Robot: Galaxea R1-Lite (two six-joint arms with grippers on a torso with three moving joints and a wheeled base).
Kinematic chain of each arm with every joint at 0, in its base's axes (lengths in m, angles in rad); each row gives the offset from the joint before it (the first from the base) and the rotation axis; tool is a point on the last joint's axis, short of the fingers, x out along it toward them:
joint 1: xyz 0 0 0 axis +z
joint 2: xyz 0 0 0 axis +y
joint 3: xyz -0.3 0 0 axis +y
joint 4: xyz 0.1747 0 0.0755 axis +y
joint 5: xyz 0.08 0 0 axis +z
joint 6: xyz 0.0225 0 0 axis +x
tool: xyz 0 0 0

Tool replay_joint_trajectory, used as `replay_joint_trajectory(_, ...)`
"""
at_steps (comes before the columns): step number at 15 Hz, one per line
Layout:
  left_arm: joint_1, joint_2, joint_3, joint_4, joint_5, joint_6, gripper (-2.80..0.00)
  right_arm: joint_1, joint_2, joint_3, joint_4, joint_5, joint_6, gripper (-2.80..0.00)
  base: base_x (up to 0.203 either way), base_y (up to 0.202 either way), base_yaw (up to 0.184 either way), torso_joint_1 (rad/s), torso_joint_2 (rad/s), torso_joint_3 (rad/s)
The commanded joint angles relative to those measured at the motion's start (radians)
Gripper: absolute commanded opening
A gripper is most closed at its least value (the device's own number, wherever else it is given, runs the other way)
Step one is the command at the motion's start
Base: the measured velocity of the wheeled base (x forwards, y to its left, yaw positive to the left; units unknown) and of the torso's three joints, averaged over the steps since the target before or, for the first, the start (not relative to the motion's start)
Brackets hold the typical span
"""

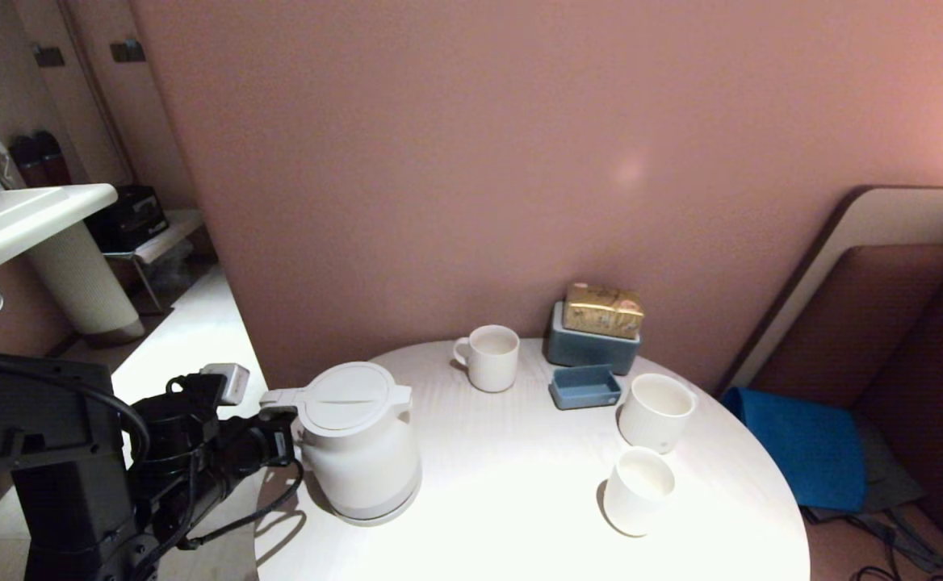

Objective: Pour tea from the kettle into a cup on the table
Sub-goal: Pick up the kettle

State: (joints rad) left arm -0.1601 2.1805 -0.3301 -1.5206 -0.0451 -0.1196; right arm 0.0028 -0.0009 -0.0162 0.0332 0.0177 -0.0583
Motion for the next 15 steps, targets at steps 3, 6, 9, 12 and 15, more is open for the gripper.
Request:
replay_joint_trajectory(3,-0.019,-0.038,-0.038,-0.049,-0.001,-0.006,-2.8,0.0,0.001,0.002,-0.004,-0.025,0.053,-2.8,0.0,0.0,0.0,0.0,0.0,0.0)
replay_joint_trajectory(6,-0.03,-0.048,-0.063,-0.049,0.015,-0.012,-2.8,0.0,0.001,0.004,-0.013,-0.039,0.084,-2.8,0.0,0.0,0.0,0.0,0.0,0.0)
replay_joint_trajectory(9,-0.031,-0.078,-0.1,-0.041,0.024,-0.012,-2.8,0.0,0.001,0.004,-0.013,-0.039,0.084,-2.8,0.0,0.0,0.0,0.0,0.0,0.0)
replay_joint_trajectory(12,-0.052,-0.108,-0.157,0.042,0.059,-0.012,-2.8,0.0,0.001,0.004,-0.013,-0.039,0.084,-2.8,0.0,0.0,0.0,0.0,0.0,0.0)
replay_joint_trajectory(15,-0.066,-0.167,-0.194,0.126,0.065,-0.011,-2.8,0.0,0.001,0.004,-0.013,-0.039,0.084,-2.8,0.0,0.0,0.0,0.0,0.0,0.0)
